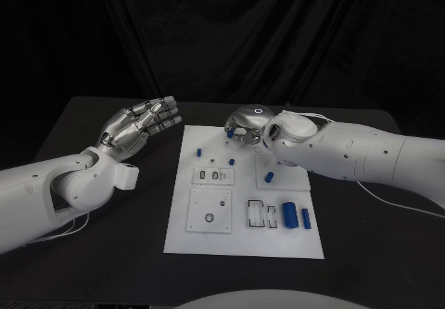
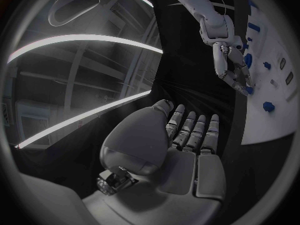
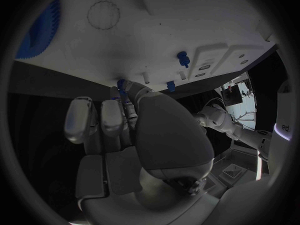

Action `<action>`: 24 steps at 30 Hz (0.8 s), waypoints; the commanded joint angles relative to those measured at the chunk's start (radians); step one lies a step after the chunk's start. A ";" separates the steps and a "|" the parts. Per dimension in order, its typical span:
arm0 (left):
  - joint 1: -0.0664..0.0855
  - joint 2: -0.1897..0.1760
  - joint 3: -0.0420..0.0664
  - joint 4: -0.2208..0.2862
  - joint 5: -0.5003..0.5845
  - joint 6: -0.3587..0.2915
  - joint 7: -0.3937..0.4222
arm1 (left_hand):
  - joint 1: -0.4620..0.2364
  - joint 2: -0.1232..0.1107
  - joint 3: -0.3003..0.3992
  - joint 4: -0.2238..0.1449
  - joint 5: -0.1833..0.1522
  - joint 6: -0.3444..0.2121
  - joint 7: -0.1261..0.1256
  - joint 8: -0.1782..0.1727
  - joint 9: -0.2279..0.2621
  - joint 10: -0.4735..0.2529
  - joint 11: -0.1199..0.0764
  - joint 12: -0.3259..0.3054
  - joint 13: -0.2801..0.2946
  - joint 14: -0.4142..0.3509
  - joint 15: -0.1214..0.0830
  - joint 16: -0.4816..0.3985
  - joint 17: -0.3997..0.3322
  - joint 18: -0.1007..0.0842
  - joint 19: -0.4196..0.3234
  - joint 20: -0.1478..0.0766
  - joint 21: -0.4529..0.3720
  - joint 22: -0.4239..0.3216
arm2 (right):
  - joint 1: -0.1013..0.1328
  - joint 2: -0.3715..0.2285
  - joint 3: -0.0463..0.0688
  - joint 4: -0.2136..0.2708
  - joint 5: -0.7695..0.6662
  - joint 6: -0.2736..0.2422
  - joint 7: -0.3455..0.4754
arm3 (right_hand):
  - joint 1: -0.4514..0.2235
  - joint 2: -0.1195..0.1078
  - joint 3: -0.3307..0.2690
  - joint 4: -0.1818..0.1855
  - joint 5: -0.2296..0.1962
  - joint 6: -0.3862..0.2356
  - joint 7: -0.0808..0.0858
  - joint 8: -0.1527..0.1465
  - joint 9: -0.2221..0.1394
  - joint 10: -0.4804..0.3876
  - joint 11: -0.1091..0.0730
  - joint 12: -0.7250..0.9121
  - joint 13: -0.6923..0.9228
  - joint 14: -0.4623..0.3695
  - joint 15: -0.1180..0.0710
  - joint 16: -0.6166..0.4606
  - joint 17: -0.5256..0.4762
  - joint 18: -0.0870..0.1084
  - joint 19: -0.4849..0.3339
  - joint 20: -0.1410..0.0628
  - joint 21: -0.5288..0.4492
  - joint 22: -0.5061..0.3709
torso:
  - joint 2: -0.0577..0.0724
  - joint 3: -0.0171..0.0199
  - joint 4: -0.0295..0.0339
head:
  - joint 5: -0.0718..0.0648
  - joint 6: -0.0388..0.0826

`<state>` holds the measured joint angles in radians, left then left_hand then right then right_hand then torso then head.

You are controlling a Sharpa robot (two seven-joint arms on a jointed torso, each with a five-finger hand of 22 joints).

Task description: Assemble the parts on the task board

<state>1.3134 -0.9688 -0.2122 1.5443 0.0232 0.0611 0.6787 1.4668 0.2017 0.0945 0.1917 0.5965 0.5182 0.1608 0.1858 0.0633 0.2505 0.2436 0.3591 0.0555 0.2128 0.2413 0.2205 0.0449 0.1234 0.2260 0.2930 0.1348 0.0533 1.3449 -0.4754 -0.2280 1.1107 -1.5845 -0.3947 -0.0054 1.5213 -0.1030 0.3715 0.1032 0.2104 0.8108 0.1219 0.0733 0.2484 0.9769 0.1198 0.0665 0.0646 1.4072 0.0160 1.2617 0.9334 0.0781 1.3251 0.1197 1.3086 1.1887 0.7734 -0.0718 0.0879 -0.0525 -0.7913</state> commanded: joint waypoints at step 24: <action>-0.001 -0.027 0.001 0.023 0.015 0.001 0.141 | -0.013 -0.003 0.016 -0.001 0.005 0.002 0.016 0.005 0.002 0.001 0.007 0.011 0.001 -0.001 0.006 0.010 0.002 -0.016 0.001 0.000 -0.005 -0.002 | 0.124 -0.245 0.004 0.240 0.003 -0.109 -0.063 | -0.014 0.033 -0.051 -0.022 0.017 -0.092 -0.009 0.028 -0.128 0.086 -0.037 0.200 0.049 -0.023 -0.011 -0.026 -0.044 0.025 -0.017 -0.005 -0.046 -0.008 | -0.002 0.0012 -0.0021 | -0.003 0.018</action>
<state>1.3130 -0.9948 -0.2122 1.5631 0.0270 0.0618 0.6789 1.4615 0.1965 0.1069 0.1903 0.5965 0.5182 0.1608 0.1858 0.0633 0.2506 0.2436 0.3641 0.0554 0.2128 0.2413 0.2281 0.0460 0.1235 0.2261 0.2930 0.1348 0.0525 1.4599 -0.6979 -0.2220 1.3171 -1.5844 -0.4897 -0.0252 1.5168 -0.0672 0.3176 0.0800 0.2282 0.7099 0.1113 0.0989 0.1187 1.0507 0.0848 0.2620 0.1126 1.3792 0.0090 1.2340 0.8868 0.0944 1.3064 0.1175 1.2623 1.1800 0.7727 -0.0705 0.0859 -0.0534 -0.7722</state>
